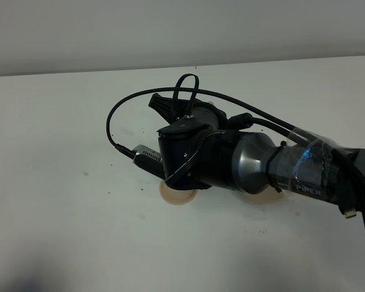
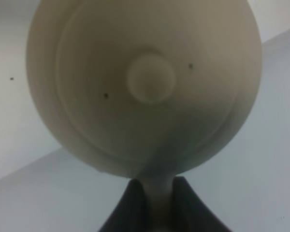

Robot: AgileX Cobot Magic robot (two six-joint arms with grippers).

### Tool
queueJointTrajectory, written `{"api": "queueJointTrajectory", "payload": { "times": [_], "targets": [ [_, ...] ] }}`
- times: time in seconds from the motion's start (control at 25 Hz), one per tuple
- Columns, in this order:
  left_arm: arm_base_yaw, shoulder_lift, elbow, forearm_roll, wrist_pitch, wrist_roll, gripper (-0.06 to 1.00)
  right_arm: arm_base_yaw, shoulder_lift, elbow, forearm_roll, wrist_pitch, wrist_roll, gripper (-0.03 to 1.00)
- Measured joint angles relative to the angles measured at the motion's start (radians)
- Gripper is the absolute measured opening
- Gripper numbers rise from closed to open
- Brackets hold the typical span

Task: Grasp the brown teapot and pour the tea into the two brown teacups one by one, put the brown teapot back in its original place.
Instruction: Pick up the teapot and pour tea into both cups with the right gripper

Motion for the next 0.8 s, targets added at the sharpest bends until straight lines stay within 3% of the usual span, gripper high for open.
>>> {"api": "queueJointTrajectory", "payload": {
  "times": [0.8],
  "targets": [
    [0.0,0.0,0.0,0.0,0.0,0.0,0.32,0.0,0.0,0.0,-0.003,-0.001,-0.006,0.11]
  ]
}}
